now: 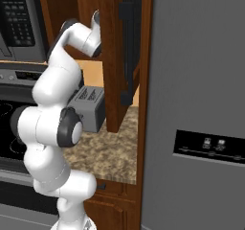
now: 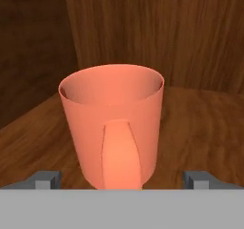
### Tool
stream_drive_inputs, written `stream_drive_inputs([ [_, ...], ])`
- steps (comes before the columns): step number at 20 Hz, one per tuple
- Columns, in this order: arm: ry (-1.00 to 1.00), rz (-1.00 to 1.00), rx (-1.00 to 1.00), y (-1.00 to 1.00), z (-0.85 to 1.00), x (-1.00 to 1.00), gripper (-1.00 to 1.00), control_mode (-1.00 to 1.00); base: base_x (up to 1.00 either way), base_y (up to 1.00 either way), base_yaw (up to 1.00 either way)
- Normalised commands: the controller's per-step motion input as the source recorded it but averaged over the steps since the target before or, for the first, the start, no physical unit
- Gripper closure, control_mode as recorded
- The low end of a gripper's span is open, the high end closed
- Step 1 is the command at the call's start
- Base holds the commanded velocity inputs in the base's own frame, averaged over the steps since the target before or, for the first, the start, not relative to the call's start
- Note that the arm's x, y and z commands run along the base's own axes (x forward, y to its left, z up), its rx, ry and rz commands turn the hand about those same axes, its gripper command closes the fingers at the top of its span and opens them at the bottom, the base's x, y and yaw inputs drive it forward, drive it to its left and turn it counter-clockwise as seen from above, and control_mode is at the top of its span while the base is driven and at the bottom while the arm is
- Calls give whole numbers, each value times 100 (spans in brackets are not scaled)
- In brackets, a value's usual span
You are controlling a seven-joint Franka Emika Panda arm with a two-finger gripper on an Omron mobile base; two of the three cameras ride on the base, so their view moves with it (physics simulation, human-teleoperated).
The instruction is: Gather all objects into one cabinet and sort the glasses and bowls to opposite sides.
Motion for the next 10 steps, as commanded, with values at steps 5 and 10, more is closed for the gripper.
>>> stream_drive_inputs([
  [5,0,0,0,0,0,22,-100,-100,0,0,0],
  [10,2,0,0,0,0,1,100,-100,0,0,0],
])
